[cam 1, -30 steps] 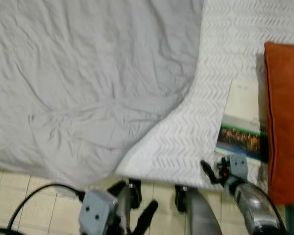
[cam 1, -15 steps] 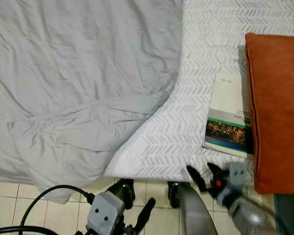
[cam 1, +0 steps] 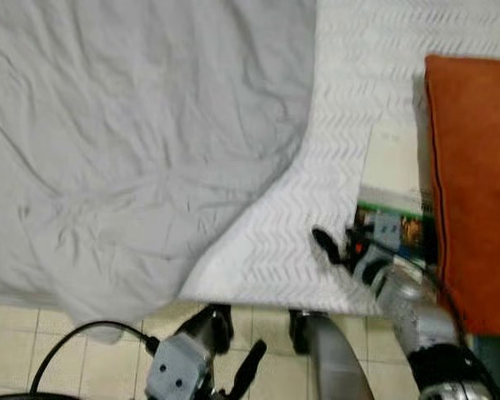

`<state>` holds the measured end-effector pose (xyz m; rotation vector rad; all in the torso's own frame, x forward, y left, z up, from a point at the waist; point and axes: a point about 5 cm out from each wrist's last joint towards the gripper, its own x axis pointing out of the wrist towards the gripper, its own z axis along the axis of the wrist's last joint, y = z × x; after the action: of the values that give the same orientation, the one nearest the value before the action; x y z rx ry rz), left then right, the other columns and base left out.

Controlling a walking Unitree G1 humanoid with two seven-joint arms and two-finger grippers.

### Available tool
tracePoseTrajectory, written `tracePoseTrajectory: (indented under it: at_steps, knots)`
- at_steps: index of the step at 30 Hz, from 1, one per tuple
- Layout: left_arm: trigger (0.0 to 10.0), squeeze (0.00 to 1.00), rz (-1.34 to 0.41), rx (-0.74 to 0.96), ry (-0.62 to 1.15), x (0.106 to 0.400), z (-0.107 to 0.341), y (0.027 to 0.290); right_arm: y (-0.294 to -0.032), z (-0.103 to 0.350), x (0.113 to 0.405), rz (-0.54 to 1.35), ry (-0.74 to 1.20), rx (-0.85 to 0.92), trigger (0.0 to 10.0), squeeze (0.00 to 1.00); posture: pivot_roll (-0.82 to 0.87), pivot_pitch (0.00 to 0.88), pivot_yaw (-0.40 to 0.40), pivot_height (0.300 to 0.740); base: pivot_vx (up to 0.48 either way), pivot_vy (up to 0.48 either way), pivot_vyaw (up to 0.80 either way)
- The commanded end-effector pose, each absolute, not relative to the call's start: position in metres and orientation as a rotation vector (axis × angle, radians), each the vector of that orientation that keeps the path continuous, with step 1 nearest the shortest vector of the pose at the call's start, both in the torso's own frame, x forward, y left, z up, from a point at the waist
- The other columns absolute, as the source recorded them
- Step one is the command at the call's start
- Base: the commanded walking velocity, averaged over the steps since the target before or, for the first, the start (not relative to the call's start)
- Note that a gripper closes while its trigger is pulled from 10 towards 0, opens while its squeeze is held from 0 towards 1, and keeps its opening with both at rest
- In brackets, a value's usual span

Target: Clean up the room

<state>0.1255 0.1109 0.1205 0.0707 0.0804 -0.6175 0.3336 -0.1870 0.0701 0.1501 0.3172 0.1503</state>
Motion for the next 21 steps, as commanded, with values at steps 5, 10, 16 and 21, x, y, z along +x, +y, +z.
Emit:
tracePoseTrajectory:
  at_steps: [5,10,16,21]
  knots:
    - [10.0,0.00,-0.636,0.073,0.152,0.110,0.118,0.118,-0.205,0.025,0.315,-0.084,0.486,0.136,10.0,0.00,0.18,0.706,0.125,0.740,0.000,0.000,0.00]
    - [10.0,0.00,-0.644,0.080,0.153,0.111,0.117,0.117,-0.188,0.030,0.324,-0.043,0.449,0.202,10.0,0.00,0.16,0.699,0.119,0.740,0.000,0.000,0.00]
    - [10.0,0.00,-0.646,0.064,0.156,0.111,0.116,0.113,-0.137,0.030,0.321,0.178,0.386,0.317,10.0,0.00,0.13,0.697,0.105,0.740,0.000,0.000,0.00]
    - [10.0,0.00,-0.652,0.045,0.164,0.109,0.115,0.109,-0.088,0.049,0.308,0.420,0.270,0.394,10.0,0.00,0.11,0.704,0.094,0.740,0.000,0.000,0.00]
